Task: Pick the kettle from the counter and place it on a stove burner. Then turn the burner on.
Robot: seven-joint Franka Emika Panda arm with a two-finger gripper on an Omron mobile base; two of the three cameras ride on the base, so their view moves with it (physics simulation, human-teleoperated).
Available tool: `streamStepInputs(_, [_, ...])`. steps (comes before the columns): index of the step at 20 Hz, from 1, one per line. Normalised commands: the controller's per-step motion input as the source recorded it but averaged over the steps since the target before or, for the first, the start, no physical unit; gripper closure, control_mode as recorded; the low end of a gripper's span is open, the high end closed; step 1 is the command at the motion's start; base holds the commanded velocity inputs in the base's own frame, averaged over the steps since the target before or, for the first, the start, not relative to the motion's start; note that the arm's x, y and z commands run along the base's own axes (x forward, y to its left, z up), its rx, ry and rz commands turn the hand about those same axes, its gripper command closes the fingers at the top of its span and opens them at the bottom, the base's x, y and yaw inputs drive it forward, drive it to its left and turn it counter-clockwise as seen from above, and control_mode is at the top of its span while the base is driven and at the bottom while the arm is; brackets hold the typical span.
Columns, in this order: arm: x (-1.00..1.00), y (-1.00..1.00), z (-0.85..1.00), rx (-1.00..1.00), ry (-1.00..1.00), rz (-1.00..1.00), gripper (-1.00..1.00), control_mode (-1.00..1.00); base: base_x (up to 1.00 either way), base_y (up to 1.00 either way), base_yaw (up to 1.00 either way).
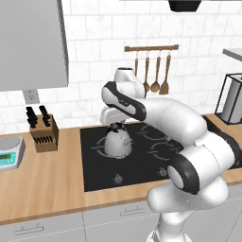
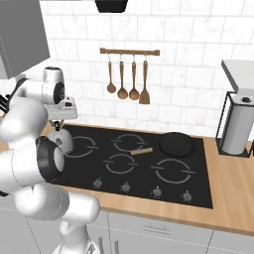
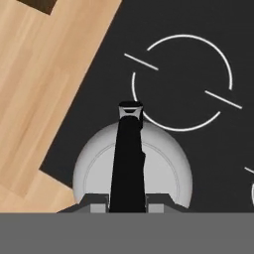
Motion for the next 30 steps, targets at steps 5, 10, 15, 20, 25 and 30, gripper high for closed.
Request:
streamStepInputs(5, [0.35,-0.06,-0.09,0.0,0.0,-0.07,1.0,-1.0,0.0,0.0,0.0])
streamStepInputs(10, [0.08,-0.06,-0.43,0.0,-0.01,0.0,1.0,-1.0,0.0,0.0,0.0])
streamStepInputs(15, [0.13,0.0,-0.15,0.0,-0.07,0.0,1.0,-1.0,0.0,0.0,0.0])
streamStepInputs(20, [0.19,0.0,0.0,0.0,-0.1,0.0,1.0,-1.0,0.0,0.0,0.0])
streamStepInputs(25, [0.38,0.0,-0.11,0.0,-0.09,0.0,1.0,-1.0,0.0,0.0,0.0])
streamStepInputs(30, [0.3,0.0,-0.17,0.0,-0.06,0.0,1.0,-1.0,0.0,0.0,0.0])
